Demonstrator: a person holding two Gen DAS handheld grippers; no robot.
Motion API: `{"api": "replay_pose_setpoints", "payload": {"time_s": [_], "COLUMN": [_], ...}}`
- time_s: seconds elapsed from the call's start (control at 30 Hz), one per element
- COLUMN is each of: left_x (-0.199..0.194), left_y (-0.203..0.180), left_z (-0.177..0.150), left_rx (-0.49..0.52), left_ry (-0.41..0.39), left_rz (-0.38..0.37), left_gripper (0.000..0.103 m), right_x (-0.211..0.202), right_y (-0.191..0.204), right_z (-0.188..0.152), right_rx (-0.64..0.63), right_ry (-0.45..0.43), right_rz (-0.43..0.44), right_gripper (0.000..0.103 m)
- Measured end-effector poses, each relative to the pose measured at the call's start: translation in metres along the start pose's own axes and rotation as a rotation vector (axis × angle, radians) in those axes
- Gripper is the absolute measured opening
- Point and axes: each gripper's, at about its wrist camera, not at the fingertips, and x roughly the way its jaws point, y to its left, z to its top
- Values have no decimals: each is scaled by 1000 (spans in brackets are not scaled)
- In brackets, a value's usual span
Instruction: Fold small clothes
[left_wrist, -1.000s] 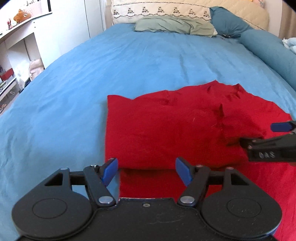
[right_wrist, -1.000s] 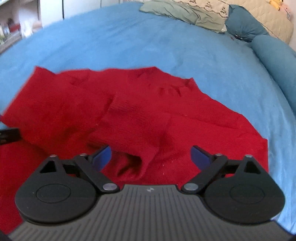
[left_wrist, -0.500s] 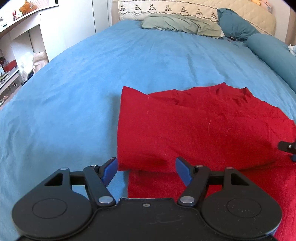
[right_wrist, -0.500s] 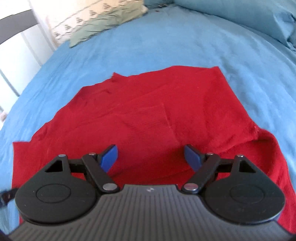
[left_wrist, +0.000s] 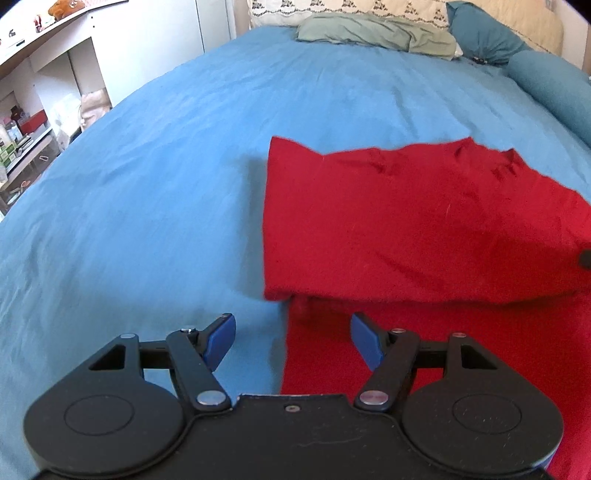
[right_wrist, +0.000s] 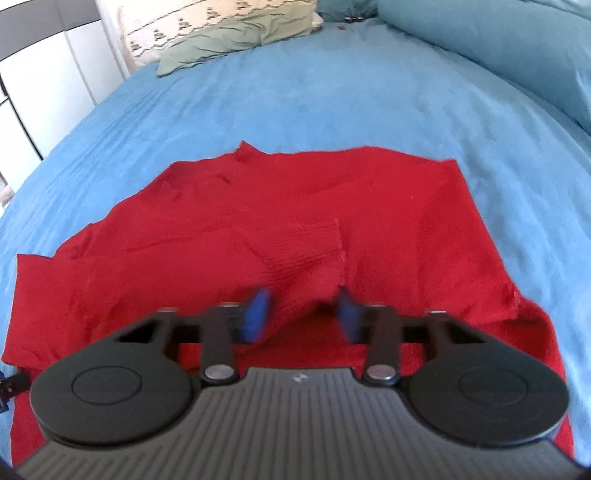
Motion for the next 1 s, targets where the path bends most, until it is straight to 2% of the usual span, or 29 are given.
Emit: {"api": "replay_pose_setpoints", "payload": {"time_s": [0.1,0.27,0.43,0.53,0.73,0.87,0.97,1.0], "left_x": [3,11,26,31,22,16,5,-1], "left_y": [-1,-3,-8,-12,-2,9,5,2], "left_z": [-1,9,23,28,5,-5,-2,-2], "left_rx": [32,58,76,100,63,26,52,66], "left_ry": [-12,-36,-45,-52,-38,-18,-20,-34], "left_rz": [11,31,45,76,145,139,132,118], "left_gripper": [74,73,73,72,71,71,69,68], "right_x": [-4,-40,-67,-59,-42,-30,-28,-29], "right_y": [9,12,-21,-43,-65,-73,-77,-77], "right_z": [11,49,75,75,57,32,13,11], "right_rx": [-35,-50,-48,-14,76,79,45,28], "right_ry": [-24,-144,-249,-216,-144,-70,-9,-9], "right_rz": [32,54,-25,-50,-10,-49,-102,-118], "right_gripper": [26,26,26,26,26,27,39,56]}}
